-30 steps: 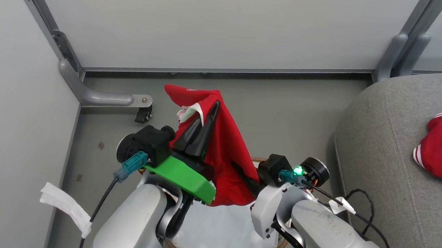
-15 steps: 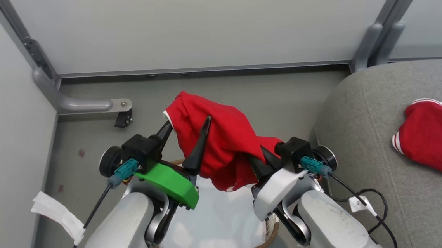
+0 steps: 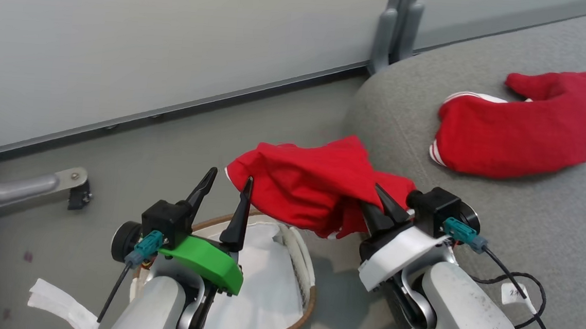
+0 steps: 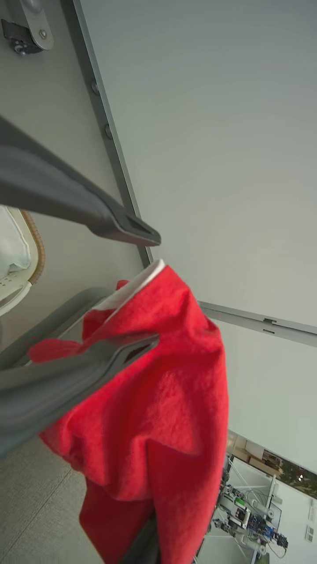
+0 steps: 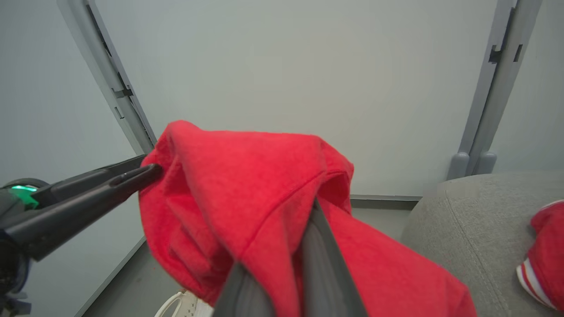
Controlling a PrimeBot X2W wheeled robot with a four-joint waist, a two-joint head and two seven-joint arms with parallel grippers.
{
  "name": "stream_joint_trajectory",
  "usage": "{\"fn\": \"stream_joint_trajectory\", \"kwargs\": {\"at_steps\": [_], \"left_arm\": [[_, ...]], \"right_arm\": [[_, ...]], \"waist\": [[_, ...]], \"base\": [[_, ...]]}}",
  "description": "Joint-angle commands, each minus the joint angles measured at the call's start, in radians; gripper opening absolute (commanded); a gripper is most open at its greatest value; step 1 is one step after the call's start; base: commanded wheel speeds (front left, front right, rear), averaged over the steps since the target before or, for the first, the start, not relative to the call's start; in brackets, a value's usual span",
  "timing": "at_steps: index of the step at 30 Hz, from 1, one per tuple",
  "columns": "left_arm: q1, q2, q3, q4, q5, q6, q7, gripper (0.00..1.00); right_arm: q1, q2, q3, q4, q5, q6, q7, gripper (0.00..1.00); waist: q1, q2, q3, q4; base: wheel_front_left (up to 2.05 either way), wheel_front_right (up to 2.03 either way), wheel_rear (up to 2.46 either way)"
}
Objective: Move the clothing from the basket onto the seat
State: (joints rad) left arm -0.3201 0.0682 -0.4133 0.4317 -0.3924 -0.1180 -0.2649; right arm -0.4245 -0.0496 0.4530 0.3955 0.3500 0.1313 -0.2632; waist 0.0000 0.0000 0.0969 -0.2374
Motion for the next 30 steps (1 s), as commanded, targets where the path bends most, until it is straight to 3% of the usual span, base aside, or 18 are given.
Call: {"fn": "stream_joint_trajectory", "kwargs": {"at_steps": [1, 9, 17, 23, 30], "left_arm": [[0.015, 0.0, 0.008, 0.003, 0.012, -0.004, 0.001, 1.0], [0.031, -0.001, 0.037, 0.006, 0.027, -0.011, 0.001, 1.0], [-0.029, -0.006, -0.005, 0.025, 0.023, -0.014, 0.001, 1.0], [-0.066, -0.002, -0.045, 0.021, 0.011, -0.014, 0.001, 1.0], [-0.08, 0.011, -0.072, -0.01, 0.025, -0.015, 0.001, 1.0]], "right_arm": [[0.018, -0.003, -0.016, -0.013, -0.01, -0.001, -0.002, 0.0], [0.052, -0.004, -0.091, -0.068, -0.026, -0.001, -0.002, 0.0], [0.086, -0.028, -0.2, -0.182, -0.06, -0.001, -0.002, 0.0], [0.015, -0.119, -0.275, -0.208, -0.109, -0.001, -0.002, 0.0], [-0.167, -0.264, -0.334, -0.111, -0.174, -0.001, -0.002, 0.0]], "waist": [[0.0, 0.0, -0.001, -0.124], [0.0, 0.0, 0.009, -0.27], [0.0, 0.0, 0.056, -0.3], [0.0, 0.0, 0.095, -0.302], [0.0, 0.0, 0.167, -0.269]], "base": [[0.0, 0.0, 0.0], [0.0, 0.0, 0.0], [0.0, 0.0, 0.0], [0.0, 0.0, 0.0], [0.0, 0.0, 0.0]]}}
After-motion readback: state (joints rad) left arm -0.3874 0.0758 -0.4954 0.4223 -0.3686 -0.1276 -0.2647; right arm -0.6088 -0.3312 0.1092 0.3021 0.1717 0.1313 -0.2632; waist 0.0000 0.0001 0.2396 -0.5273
